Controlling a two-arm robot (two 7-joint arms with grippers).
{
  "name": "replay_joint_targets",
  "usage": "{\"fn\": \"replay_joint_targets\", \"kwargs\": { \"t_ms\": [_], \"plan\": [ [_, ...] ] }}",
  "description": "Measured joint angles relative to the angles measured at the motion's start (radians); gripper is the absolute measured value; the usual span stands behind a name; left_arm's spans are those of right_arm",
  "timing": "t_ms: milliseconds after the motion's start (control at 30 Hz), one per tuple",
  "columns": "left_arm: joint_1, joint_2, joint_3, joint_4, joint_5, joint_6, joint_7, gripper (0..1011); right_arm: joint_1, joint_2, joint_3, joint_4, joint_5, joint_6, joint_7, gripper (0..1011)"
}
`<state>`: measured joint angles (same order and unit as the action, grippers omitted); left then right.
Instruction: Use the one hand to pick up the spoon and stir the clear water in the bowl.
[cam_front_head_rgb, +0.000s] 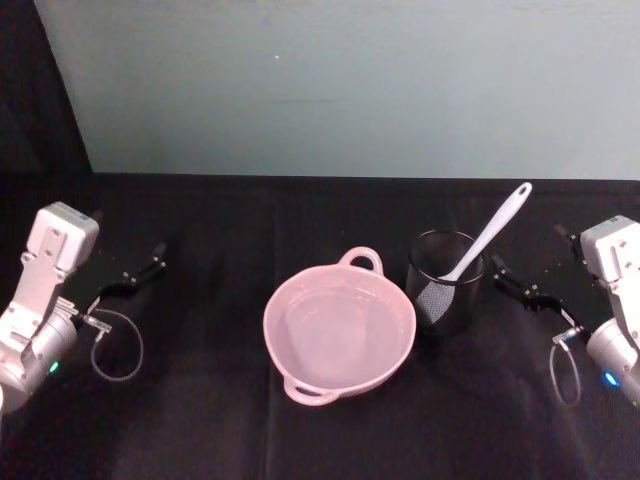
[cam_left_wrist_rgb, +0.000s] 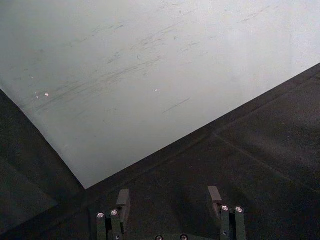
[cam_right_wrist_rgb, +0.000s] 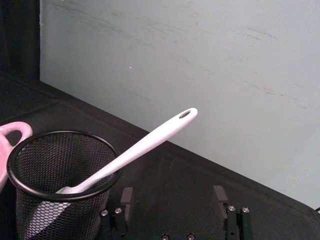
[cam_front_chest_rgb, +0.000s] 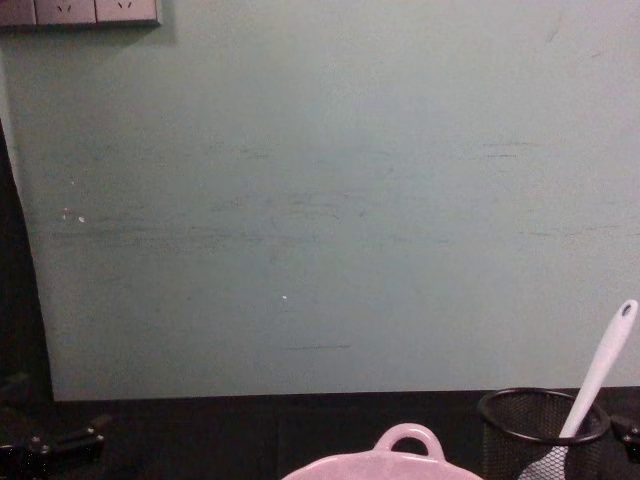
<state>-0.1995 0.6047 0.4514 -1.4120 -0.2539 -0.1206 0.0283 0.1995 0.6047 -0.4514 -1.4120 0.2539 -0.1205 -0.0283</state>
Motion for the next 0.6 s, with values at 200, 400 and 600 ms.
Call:
{"fn": "replay_joint_targets", "kwargs": {
  "t_ms": [200,400,600],
  "plan": [
    [0.0,0.0,0.0,0.0,0.0,0.0,0.0,1005,0.0,0.0,0.0,0.0,0.0,0.0,0.0,1003],
    [0.0,0.0,0.0,0.0,0.0,0.0,0.0,1005,0.0,0.0,0.0,0.0,0.0,0.0,0.0,1003],
    [0.0,0.0,0.0,0.0,0.0,0.0,0.0,1005,0.0,0.0,0.0,0.0,0.0,0.0,0.0,1003]
  ]
}}
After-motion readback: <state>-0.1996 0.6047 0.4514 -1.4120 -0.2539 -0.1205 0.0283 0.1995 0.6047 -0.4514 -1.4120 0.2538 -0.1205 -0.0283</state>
